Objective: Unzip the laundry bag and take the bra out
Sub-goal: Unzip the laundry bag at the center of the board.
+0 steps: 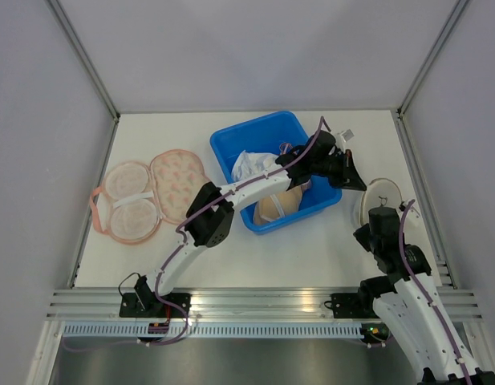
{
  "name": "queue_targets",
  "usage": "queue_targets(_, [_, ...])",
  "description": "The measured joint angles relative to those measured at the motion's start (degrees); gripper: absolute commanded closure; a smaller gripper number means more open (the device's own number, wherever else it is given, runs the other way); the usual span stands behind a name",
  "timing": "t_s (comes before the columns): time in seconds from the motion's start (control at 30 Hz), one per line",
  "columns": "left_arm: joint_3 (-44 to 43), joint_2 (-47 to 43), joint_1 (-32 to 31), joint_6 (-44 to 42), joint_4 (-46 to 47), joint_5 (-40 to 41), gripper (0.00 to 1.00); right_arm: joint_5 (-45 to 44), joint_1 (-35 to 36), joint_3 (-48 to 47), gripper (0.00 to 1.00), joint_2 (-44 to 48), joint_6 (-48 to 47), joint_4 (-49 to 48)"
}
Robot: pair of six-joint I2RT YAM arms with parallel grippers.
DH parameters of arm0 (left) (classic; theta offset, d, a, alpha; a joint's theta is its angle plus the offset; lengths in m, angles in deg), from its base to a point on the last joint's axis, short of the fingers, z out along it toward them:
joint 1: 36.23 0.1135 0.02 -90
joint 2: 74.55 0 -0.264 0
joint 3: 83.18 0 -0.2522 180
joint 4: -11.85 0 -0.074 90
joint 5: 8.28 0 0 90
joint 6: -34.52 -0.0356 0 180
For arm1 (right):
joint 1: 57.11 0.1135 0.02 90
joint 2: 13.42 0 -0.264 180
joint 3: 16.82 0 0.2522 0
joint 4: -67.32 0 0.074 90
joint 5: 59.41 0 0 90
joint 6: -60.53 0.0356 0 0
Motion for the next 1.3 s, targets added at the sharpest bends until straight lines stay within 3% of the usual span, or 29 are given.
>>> queue_targets(0.17, [-2.9, 1.9, 1.5, 0.0, 0.7, -0.7, 0.98, -0.5, 0.0, -1.0, 1.00, -2.0, 0.6, 0.4])
queue_targets(0.23, [-3.4, 2.1, 2.5, 0.0, 1.5, -1.0, 0.88, -0.3, 0.0, -1.8, 1.00, -3.6, 0.4, 0.4])
queue_targets(0.27, [-3.5, 2.1, 2.9, 0.0, 1.8, -1.1, 0.75, -0.1, 0.0, -2.4, 1.00, -4.6, 0.2, 0.2])
queue_targets(0.33, [-3.7, 2.1, 3.7, -0.2, 2.2, -1.2, 0.63, 0.0, 0.0, -3.8, 1.00, -6.6, -0.3, -0.5])
queue_targets(0.53, [-2.7, 1.5, 4.1, -1.9, 0.2, -1.0, 0.43, 0.0, 0.0, -7.5, 1.00, -10.5, -1.3, -3.5])
queue_targets(0.9, [0.9, -6.6, 0.7, -5.4, -15.5, 6.4, 0.37, 0.0, 0.0, -7.6, 1.00, -9.4, -2.6, -5.5])
queue_targets(1.3, [2.8, -7.8, -1.3, -2.8, -18.8, 6.6, 0.35, 1.6, 0.0, -7.4, 1.00, -5.0, -3.7, -7.4])
